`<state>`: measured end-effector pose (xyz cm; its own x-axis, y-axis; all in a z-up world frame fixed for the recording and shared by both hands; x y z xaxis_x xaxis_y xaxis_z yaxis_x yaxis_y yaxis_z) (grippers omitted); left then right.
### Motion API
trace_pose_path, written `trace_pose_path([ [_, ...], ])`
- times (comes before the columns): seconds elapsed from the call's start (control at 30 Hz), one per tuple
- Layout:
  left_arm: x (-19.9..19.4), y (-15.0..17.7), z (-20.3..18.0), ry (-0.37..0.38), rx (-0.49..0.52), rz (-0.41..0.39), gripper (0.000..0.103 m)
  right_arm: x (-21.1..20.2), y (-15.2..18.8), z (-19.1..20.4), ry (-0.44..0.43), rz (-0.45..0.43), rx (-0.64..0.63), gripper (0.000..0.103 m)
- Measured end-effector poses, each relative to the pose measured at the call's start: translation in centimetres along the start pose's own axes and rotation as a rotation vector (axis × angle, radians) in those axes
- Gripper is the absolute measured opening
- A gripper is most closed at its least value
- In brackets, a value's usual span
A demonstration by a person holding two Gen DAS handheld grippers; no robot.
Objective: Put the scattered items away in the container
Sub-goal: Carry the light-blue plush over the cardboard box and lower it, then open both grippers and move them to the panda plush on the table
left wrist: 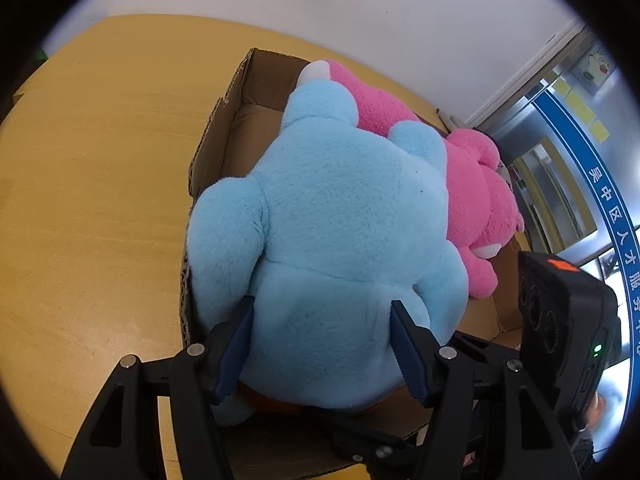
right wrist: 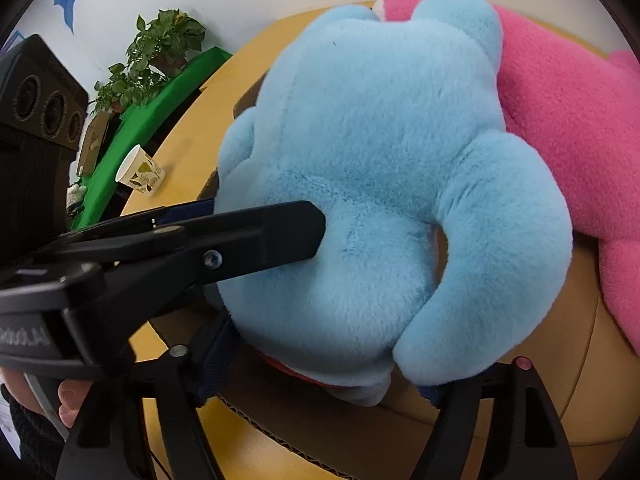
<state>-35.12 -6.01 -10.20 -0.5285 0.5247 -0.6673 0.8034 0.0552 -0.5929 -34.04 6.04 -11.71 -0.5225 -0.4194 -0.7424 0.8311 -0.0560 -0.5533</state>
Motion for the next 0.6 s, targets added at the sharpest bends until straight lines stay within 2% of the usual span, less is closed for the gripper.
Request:
trace_pose_path([
  [0.1, -0.8, 0.3, -0.2, -0.017, -0.012, -0.026, 0.073, -0.2, 0.4, 0.0, 0.008, 0.003, 0.004, 0.090],
  [0.2, -2.5, 0.4, -0.2, -0.038, -0.034, -0.076, 0.071, -1.2, 0.4, 0.2, 0.039, -0.028, -0.003, 0.090],
  [0.3, -5.1, 0.5, -0.8, -0.096, -0.008, -0.136, 0.071, -3.0, 0.5, 0.6, 0.074, -0.068, -0.004, 0.093],
  [0.47, -10.5, 1.4, -4.7, -0.198, 0.140, -0.245, 0.071, -7.0, 1.5, 1.9, 0.113, -0.148, -0.043, 0.094],
  [0.53, -13.0, 2.4, -7.0, -0.264, 0.213, -0.312, 0.072, -9.7, 2.0, 2.6, 0.122, -0.213, -0.050, 0.095],
  [0.6, -15.8, 3.9, -9.7, -0.294, 0.281, -0.396, 0.077, -12.8, 2.7, 3.4, 0.134, -0.279, -0.075, 0.100],
])
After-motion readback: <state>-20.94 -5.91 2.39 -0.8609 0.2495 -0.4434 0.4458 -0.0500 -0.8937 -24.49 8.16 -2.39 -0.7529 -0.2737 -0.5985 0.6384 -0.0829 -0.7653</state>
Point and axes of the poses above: each gripper's, at about its wrist camera, not at the fingertips, and x roughly the way its jaws point, z to its left, y to its underside, the point moved 1 cm from there along x, roughly the way its jaws point, and after that the axes turned 13 degrees about -z, right-handed, at the moved point
